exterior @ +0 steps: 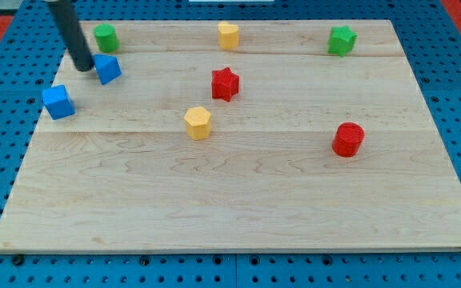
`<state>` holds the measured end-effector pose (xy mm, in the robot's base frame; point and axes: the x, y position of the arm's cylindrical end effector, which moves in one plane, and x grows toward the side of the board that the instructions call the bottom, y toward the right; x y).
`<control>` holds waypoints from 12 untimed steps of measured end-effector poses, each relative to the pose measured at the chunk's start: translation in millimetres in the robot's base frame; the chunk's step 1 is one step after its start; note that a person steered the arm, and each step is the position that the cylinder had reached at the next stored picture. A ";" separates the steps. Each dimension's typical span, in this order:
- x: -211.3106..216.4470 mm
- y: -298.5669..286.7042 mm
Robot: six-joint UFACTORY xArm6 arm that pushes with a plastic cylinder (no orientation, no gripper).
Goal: Move the red circle right and a bit up
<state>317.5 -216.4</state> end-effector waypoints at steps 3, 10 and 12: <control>13.4 65.2; 146.2 362.3; 122.2 388.8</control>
<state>439.8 172.4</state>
